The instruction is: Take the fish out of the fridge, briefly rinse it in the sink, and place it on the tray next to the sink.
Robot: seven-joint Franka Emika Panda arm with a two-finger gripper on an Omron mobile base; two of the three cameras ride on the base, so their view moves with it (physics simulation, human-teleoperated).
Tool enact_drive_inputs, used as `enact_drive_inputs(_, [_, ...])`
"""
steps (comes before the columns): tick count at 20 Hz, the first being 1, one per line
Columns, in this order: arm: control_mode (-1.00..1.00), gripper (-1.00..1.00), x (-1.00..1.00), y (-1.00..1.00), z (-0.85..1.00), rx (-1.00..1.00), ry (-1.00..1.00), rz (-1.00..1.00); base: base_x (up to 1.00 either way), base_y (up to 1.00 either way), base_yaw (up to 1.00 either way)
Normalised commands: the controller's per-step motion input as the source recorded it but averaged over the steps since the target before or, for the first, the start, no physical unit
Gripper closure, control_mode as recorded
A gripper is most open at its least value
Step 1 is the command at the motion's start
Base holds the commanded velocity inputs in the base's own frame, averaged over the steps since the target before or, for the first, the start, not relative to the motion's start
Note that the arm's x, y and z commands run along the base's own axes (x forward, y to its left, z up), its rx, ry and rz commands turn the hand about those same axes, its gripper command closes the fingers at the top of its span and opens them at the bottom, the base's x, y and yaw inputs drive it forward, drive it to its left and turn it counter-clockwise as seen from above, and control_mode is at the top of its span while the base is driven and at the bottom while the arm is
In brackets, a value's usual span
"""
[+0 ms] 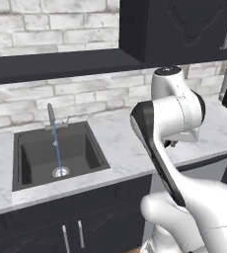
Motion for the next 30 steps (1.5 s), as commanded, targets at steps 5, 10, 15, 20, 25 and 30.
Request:
enact_drive_inputs(5, [1.0, 1.0, 0.0, 0.0, 0.0, 0.0, 0.0, 0.0, 0.32, -1.0, 0.19])
enact_drive_inputs(10, [1.0, 1.0, 0.0, 0.0, 0.0, 0.0, 0.0, 0.0, 0.27, -0.91, 0.16])
enact_drive_inputs(15, [-1.0, 1.0, 0.31, -0.14, 0.05, 0.12, -0.07, 0.07, 0.29, -0.42, 0.11])
enact_drive_inputs(20, [-1.0, 1.0, 0.95, -0.14, 0.07, 0.31, -0.16, 0.15, 0.0, 0.0, 0.0])
enact_drive_inputs(25, [-1.0, 1.0, 0.88, 0.28, -0.03, 0.25, -0.16, 0.05, 0.0, 0.0, 0.0])
enact_drive_inputs(30, [-1.0, 1.0, 0.31, 0.49, -0.08, 0.11, -0.12, 0.03, 0.0, 0.0, 0.0])
